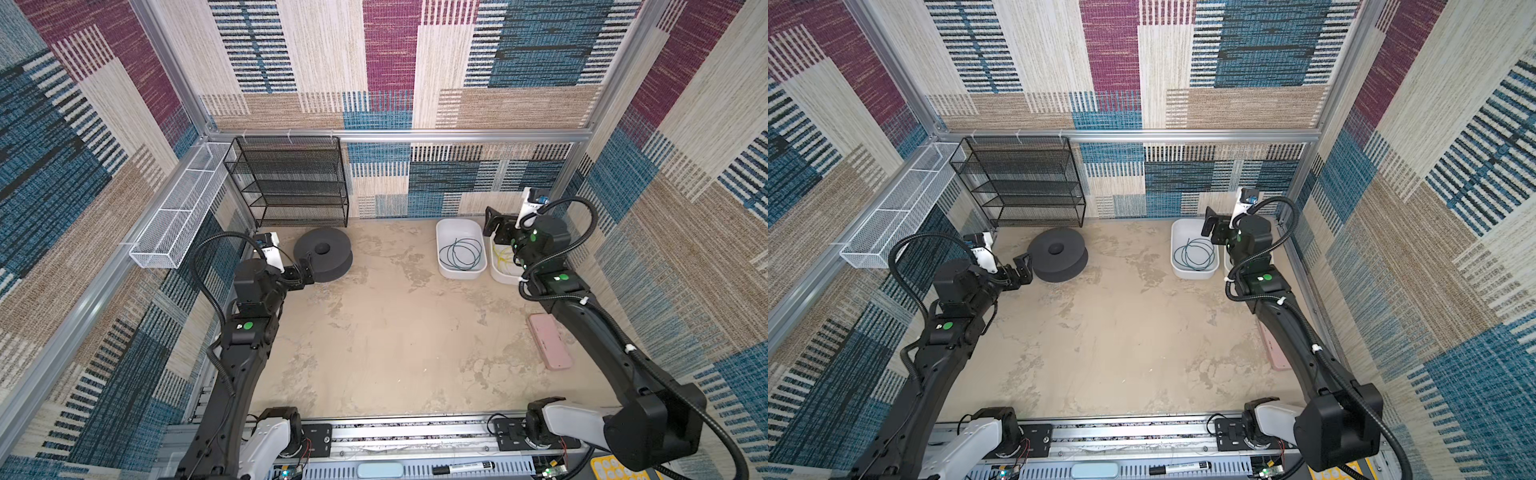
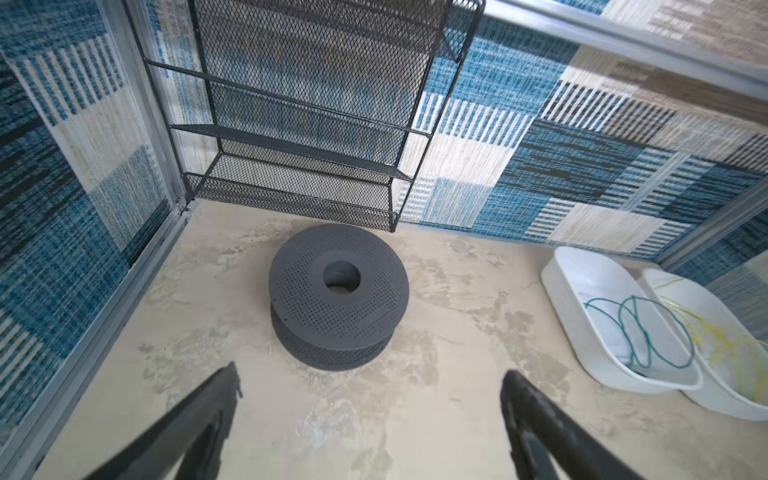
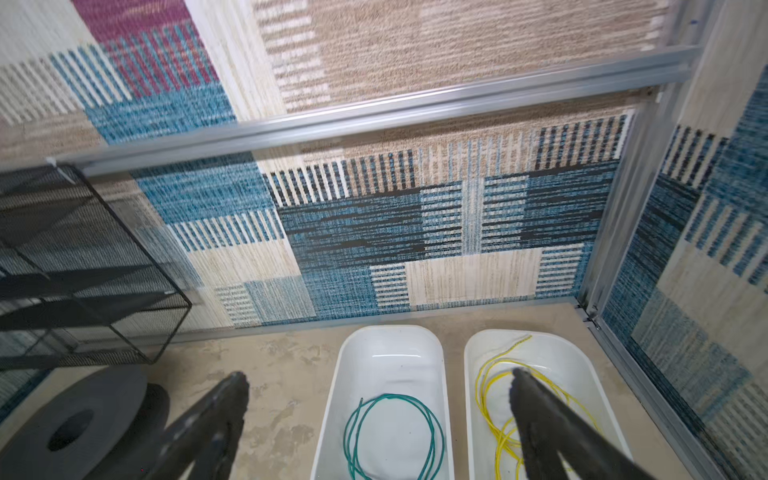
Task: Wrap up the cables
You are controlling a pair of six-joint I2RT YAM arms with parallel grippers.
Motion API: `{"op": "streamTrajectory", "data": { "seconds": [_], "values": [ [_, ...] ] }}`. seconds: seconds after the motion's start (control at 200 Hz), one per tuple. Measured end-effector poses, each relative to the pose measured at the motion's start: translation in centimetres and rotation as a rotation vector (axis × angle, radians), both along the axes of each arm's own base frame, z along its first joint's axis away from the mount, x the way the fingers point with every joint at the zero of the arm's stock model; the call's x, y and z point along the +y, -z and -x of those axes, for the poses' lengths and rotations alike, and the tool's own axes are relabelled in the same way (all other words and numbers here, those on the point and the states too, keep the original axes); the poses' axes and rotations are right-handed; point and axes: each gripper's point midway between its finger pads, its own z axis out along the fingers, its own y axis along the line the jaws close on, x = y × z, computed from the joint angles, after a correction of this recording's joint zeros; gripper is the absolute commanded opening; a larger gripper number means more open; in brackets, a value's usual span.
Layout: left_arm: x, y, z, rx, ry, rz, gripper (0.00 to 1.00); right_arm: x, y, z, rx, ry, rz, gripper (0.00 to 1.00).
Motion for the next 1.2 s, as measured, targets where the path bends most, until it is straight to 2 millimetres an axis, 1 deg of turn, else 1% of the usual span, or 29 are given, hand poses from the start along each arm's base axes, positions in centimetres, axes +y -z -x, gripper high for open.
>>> {"op": "streamTrajectory", "data": {
  "seconds": [0.055, 0.135, 0.175, 0.225, 0.265, 0.295, 0.315, 0.331, 0.341, 0.346, 0.366, 0.381, 0.421, 0.466, 0.541, 0.556, 0.586, 0.631, 0.741, 0.836, 0.881, 0.952, 1.022, 1.117, 1.202],
  "values": [
    [-0.4, -0.8, 1.1, -0.01, 0.022, 0.016, 1.0, -0.5, 0.3, 1.2, 0.034, 0.026, -0.061, 0.99],
    [-0.5, -1.8, 2.1, -0.014, 0.018, 0.047, 1.0, -1.0, 1.8, 2.7, 0.083, 0.035, -0.096, 1.0],
    [-0.5, -2.3, 2.4, -0.015, 0.013, 0.065, 1.0, -1.2, 2.4, 3.1, 0.108, 0.037, -0.107, 0.98],
    [-0.5, -2.8, 2.6, -0.022, 0.008, 0.085, 1.0, -1.1, 3.0, 2.8, 0.135, 0.038, -0.109, 0.91],
    [-0.6, -2.9, 2.7, -0.018, 0.005, 0.106, 1.0, -1.2, 3.8, 2.0, 0.173, 0.047, -0.102, 0.78],
    [-0.6, -2.7, 2.7, -0.007, -0.002, 0.13, 1.0, -1.3, 4.5, 1.1, 0.201, 0.052, -0.096, 0.71],
    [-0.6, -2.5, 2.8, 0.003, -0.008, 0.15, 1.0, -1.2, 5.0, 0.6, 0.218, 0.049, -0.095, 0.62],
    [-0.6, -2.3, 2.8, 0.01, -0.013, 0.166, 1.0, -1.2, 5.6, 0.1, 0.236, 0.046, -0.089, 0.55],
    [-0.5, -2.2, 2.8, 0.016, -0.018, 0.177, 1.0, -1.2, 6.4, -0.4, 0.261, 0.044, -0.08, 0.51],
    [-0.5, -2.2, 2.8, 0.016, -0.018, 0.177, 1.0, -1.2, 6.4, -0.4, 0.261, 0.044, -0.08, 0.49],
    [-0.5, -2.0, 2.8, 0.023, -0.028, 0.197, 1.0, -1.2, 7.5, -0.9, 0.294, 0.04, -0.072, 0.44],
    [-0.4, -1.8, 2.8, 0.027, -0.033, 0.21, 1.0, -1.3, 8.4, -1.2, 0.322, 0.042, -0.069, 0.43],
    [-0.6, -1.3, 2.8, 0.037, -0.031, 0.233, 1.0, -1.7, 11.1, -1.9, 0.4, 0.042, -0.058, 0.43],
    [-1.0, -0.4, 2.8, 0.045, -0.005, 0.253, 1.0, -2.7, 13.5, -2.4, 0.468, 0.054, -0.064, 0.43],
    [-1.6, 1.6, 3.0, 0.079, 0.009, 0.307, 1.0, -4.8, 15.9, -3.5, 0.538, 0.079, -0.079, 0.4],
    [-1.7, 2.0, 3.0, 0.088, 0.011, 0.318, 1.0, -5.1, 16.2, -3.7, 0.548, 0.081, -0.086, 0.4],
    [-1.9, 2.6, 3.0, 0.103, 0.018, 0.336, 0.98, -5.8, 16.5, -4.4, 0.559, 0.09, -0.094, 0.35],
    [-2.5, 3.0, 2.8, 0.119, 0.051, 0.35, 0.95, -6.4, 16.7, -6.0, 0.565, 0.088, -0.103, 0.32],
    [-3.7, 3.6, 1.9, 0.148, 0.118, 0.371, 0.9, -6.5, 17.4, -10.1, 0.572, 0.039, -0.111, 0.35],
    [-4.7, 4.3, 1.6, 0.18, 0.172, 0.39, 0.89, -6.2, 19.3, -13.4, 0.615, 0.0, -0.118, 0.33],
    [-5.1, 4.5, 1.5, 0.192, 0.198, 0.397, 0.86, -6.3, 20.3, -14.8, 0.63, -0.003, -0.122, 0.32],
    [-5.7, 4.9, 1.4, 0.215, 0.232, 0.409, 0.84, -6.5, 21.9, -16.1, 0.664, -0.001, -0.122, 0.32],
    [-6.2, 5.1, 1.3, 0.228, 0.264, 0.418, 0.84, -6.6, 23.1, -17.3, 0.686, 0.001, -0.123, 0.32],
    [-6.6, 5.3, 1.3, 0.24, 0.286, 0.426, 0.83, -6.8, 24.6, -19.3, 0.708, 0.011, -0.119, 0.28],
    [-7.0, 5.3, 1.4, 0.248, 0.311, 0.434, 0.82, -7.0, 26.2, -20.2, 0.733, 0.019, -0.117, 0.27]
  ]
}}
